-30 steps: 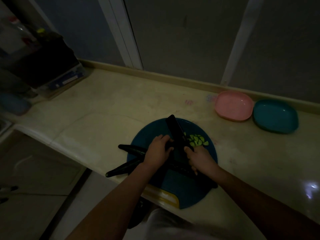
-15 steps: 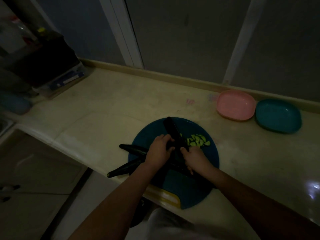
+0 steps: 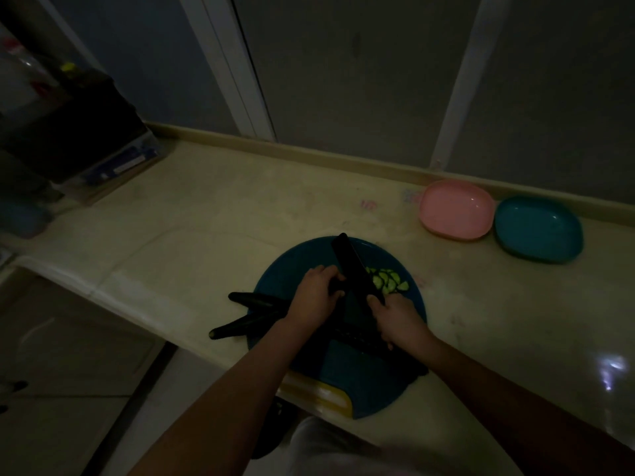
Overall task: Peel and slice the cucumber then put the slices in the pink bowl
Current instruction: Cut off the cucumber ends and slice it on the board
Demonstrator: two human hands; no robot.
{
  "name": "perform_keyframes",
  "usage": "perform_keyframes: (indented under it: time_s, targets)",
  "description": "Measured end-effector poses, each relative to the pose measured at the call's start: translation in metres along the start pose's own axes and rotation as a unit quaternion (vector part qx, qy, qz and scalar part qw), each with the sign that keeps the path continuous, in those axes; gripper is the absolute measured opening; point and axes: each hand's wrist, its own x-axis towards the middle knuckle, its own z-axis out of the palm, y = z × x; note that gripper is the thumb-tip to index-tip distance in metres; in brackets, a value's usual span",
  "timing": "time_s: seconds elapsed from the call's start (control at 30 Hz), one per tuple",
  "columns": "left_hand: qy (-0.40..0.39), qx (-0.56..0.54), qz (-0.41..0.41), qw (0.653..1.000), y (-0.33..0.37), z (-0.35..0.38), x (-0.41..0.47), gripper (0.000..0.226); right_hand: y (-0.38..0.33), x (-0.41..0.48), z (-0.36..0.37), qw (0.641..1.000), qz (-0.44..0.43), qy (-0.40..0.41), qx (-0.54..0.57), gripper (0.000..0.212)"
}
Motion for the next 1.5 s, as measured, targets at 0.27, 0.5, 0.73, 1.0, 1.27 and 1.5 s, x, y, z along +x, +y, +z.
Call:
perform_keyframes:
  time_s: [0.27, 0.5, 0.73, 1.0, 1.27, 1.5]
  targets:
    - [0.006, -0.006, -0.01, 1.0, 0.0, 0.003, -0.002, 0.021, -0.004, -0.004, 0.001, 0.999, 0.005, -0.002, 0.042, 0.039]
    - [0.011, -0.016, -0.011, 1.0, 0.0, 0.004, -0.002, 0.022, -0.005, -0.006, -0.001, 0.999, -0.008, 0.0, 0.052, 0.039]
    - [0.011, -0.02, -0.007, 1.0, -0.001, 0.004, -0.003, 0.021, -0.005, -0.007, 0.003, 1.0, -0.019, 0.004, 0.021, 0.043]
    - [0.005, -0.006, -0.01, 1.0, 0.001, 0.005, -0.004, 0.025, -0.017, 0.004, 0.014, 0.998, -0.024, 0.012, -0.058, 0.049]
    - [0.014, 0.036, 0.018, 0.999, -0.004, 0.003, -0.013, 0.029, -0.01, 0.004, 0.006, 0.997, -0.018, 0.014, -0.076, 0.045]
    - [0.042, 0.003, -0.016, 0.999, 0.002, 0.005, -0.013, 0.023, -0.009, 0.0, -0.004, 1.0, -0.016, 0.0, -0.018, 0.046]
